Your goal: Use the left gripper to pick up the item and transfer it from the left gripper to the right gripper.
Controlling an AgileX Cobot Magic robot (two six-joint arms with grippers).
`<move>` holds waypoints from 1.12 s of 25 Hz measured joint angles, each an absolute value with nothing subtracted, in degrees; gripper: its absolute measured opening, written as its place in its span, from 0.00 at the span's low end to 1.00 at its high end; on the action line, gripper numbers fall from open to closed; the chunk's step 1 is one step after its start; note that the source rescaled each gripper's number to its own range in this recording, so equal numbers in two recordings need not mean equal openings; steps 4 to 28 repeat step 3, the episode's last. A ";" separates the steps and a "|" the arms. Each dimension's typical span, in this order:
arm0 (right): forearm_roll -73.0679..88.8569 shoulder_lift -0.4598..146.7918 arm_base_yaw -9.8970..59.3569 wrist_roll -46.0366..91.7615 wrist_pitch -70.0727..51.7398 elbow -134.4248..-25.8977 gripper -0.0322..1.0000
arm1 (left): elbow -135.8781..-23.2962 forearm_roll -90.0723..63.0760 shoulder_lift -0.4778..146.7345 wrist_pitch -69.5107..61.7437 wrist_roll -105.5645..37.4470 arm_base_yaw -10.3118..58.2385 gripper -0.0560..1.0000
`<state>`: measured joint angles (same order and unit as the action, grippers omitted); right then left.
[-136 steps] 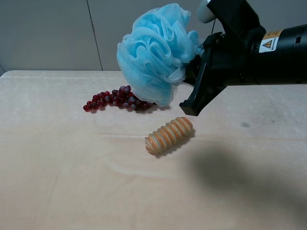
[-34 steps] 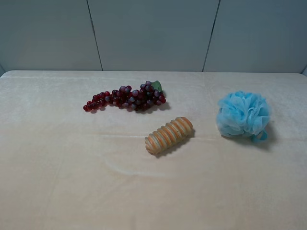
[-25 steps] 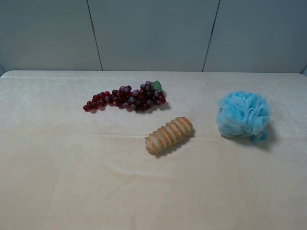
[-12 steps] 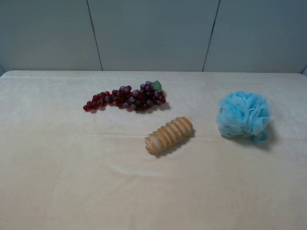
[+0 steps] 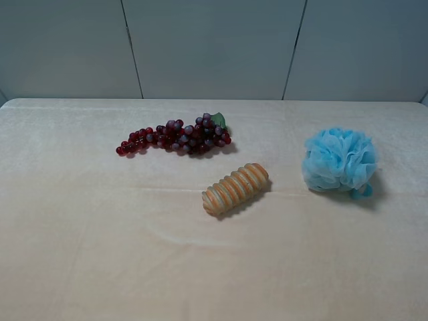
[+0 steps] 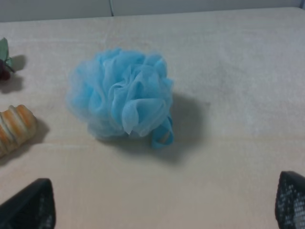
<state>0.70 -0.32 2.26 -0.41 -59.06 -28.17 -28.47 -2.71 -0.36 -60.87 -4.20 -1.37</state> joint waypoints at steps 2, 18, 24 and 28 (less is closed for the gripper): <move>0.70 -0.32 2.26 -0.41 -59.06 -28.17 1.00 | -28.47 -2.71 -0.36 -60.87 -4.20 -1.37 0.97; 0.70 -0.32 2.26 -0.41 -59.06 -28.17 1.00 | -28.47 -2.71 -0.36 -60.87 -4.20 -1.37 0.97; 0.70 -0.32 2.26 -0.41 -59.06 -28.17 1.00 | -28.47 -2.71 -0.36 -60.87 -4.20 -1.37 0.97; 0.70 -0.32 2.26 -0.41 -59.06 -28.17 1.00 | -28.47 -2.71 -0.36 -60.87 -4.20 -1.37 0.97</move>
